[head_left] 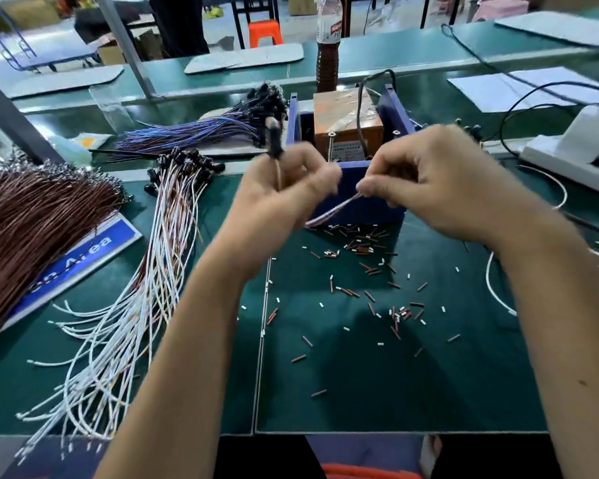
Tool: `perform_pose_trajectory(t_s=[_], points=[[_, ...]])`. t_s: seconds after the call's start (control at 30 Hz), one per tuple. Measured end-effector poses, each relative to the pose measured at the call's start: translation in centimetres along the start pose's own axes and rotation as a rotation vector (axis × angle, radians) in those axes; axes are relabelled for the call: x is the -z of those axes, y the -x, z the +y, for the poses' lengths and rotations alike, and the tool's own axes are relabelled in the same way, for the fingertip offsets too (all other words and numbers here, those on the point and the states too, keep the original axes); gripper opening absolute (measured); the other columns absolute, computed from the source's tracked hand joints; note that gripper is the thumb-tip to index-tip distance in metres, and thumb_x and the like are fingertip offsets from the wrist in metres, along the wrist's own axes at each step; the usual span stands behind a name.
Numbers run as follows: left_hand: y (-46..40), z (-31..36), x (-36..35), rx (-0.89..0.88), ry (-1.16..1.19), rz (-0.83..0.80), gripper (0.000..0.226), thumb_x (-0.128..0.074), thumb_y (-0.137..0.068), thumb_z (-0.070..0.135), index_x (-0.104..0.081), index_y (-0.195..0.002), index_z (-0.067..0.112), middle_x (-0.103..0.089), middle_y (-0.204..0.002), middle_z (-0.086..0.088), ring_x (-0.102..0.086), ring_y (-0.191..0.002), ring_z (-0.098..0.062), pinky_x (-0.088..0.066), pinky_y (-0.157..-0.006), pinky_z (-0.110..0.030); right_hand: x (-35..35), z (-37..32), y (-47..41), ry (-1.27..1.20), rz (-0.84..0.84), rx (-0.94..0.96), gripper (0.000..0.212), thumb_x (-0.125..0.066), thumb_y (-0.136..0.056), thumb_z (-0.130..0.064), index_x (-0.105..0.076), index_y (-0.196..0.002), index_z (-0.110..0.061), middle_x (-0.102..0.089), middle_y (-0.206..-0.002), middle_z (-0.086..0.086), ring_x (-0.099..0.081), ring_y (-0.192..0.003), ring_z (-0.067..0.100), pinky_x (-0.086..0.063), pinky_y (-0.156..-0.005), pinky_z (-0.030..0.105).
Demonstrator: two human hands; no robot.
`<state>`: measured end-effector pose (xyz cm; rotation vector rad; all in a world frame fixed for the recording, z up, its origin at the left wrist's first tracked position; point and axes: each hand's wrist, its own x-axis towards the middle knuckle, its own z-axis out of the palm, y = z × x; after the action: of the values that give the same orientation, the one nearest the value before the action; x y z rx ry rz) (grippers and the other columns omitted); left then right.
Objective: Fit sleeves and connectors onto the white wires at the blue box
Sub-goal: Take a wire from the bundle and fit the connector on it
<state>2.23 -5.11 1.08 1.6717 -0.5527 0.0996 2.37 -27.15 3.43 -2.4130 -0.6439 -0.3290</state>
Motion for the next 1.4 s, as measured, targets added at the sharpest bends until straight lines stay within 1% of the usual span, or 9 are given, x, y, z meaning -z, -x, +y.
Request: perform_pose_trajectory(t_s=[0.1, 0.23, 0.33, 0.43, 0.87, 1.07, 1.2, 1.3, 1.4], points=[[0.8, -2.2, -1.6, -0.024, -0.355, -0.021, 0.009, -0.075, -0.087, 0.005, -0.065, -0.088, 0.005, -0.058, -0.072, -0.001, -0.042, -0.053, 0.001, -0.032, -0.053, -0.015, -1.9, 0.5, 0.4, 0.012, -0.065, 0.0, 0.016, -0.077, -0.094, -0.031, -0.077, -0.081, -0.021, -0.064, -0.062, -0.011, -0.054, -0.056, 0.004, -0.04, -0.059, 0.028], [0.9, -4.6, -3.1, -0.151, -0.714, 0.009, 0.02, -0.075, -0.086, 0.015, -0.069, -0.105, 0.013, -0.065, -0.093, 0.0, -0.061, -0.079, -0.01, -0.049, -0.071, -0.034, -3.7, 1.8, 1.4, -0.029, 0.004, 0.003, 0.016, -0.076, -0.096, -0.029, -0.077, -0.085, -0.017, -0.066, -0.066, -0.003, -0.06, -0.062, 0.016, -0.049, -0.062, 0.042], [1.2, -5.8, -3.1, -0.189, -0.549, 0.065, 0.008, -0.072, -0.091, 0.013, -0.075, -0.098, 0.016, -0.069, -0.081, 0.007, -0.062, -0.071, -0.004, -0.052, -0.065, -0.031, -4.1, 2.2, 2.0, -0.078, 0.076, 0.013, 0.01, -0.078, -0.094, -0.026, -0.082, -0.09, -0.018, -0.073, -0.072, -0.009, -0.068, -0.067, 0.009, -0.056, -0.067, 0.04], [1.4, -6.9, -2.5, -0.16, -0.444, 0.109, 0.005, -0.074, -0.092, 0.01, -0.077, -0.091, 0.014, -0.072, -0.076, 0.005, -0.068, -0.071, -0.014, -0.055, -0.064, -0.037, -4.1, 2.7, 2.4, -0.148, 0.155, 0.016, 0.005, -0.079, -0.093, -0.019, -0.082, -0.091, -0.015, -0.075, -0.075, -0.011, -0.072, -0.071, 0.006, -0.059, -0.073, 0.034], [1.7, -7.0, -2.9, -0.147, -0.461, 0.103, 0.002, -0.076, -0.09, 0.014, -0.076, -0.088, 0.014, -0.07, -0.075, 0.006, -0.064, -0.069, -0.009, -0.045, -0.064, -0.019, -6.2, 3.4, 3.4, -0.28, 0.163, -0.039, 0.004, -0.078, -0.094, -0.015, -0.081, -0.095, -0.018, -0.076, -0.081, -0.01, -0.073, -0.078, 0.009, -0.058, -0.074, 0.026], [1.4, -7.2, -2.2, -0.153, -0.46, 0.086, 0.005, -0.075, -0.088, 0.006, -0.076, -0.087, 0.011, -0.07, -0.074, 0.005, -0.066, -0.07, -0.01, -0.05, -0.066, -0.02, -7.1, 3.2, 3.2, -0.271, 0.2, -0.019, 0.004, -0.077, -0.095, -0.015, -0.081, -0.094, -0.015, -0.077, -0.085, -0.009, -0.073, -0.08, 0.01, -0.06, -0.075, 0.035], [1.4, -7.5, -1.7, -0.135, -0.47, 0.097, 0.007, -0.075, -0.087, 0.003, -0.076, -0.084, 0.01, -0.071, -0.072, 0.003, -0.066, -0.068, -0.01, -0.053, -0.067, -0.026, -7.2, 3.0, 3.0, -0.29, 0.324, -0.068, 0.007, -0.075, -0.096, -0.009, -0.08, -0.092, -0.012, -0.075, -0.079, -0.004, -0.068, -0.066, 0.009, -0.056, -0.064, 0.029], [1.6, -7.6, -1.4, -0.083, -0.372, 0.146, 0.006, -0.076, -0.09, 0.006, -0.076, -0.085, 0.008, -0.074, -0.073, 0.002, -0.071, -0.072, -0.017, -0.058, -0.071, -0.035, -5.7, 3.8, 3.4, -0.451, 0.483, -0.147, 0.009, -0.073, -0.099, -0.017, -0.077, -0.093, -0.012, -0.073, -0.073, -0.001, -0.061, -0.051, 0.011, -0.05, -0.052, 0.022], [1.8, -7.3, -1.6, -0.036, -0.258, 0.177, 0.004, -0.076, -0.091, 0.006, -0.076, -0.087, 0.005, -0.076, -0.076, -0.002, -0.073, -0.076, -0.021, -0.058, -0.075, -0.036, -5.3, 4.3, 3.8, -0.326, 0.441, -0.146, 0.022, -0.077, -0.096, -0.035, -0.076, -0.093, -0.013, -0.073, -0.072, -0.002, -0.069, -0.059, 0.011, -0.052, -0.054, 0.024]])
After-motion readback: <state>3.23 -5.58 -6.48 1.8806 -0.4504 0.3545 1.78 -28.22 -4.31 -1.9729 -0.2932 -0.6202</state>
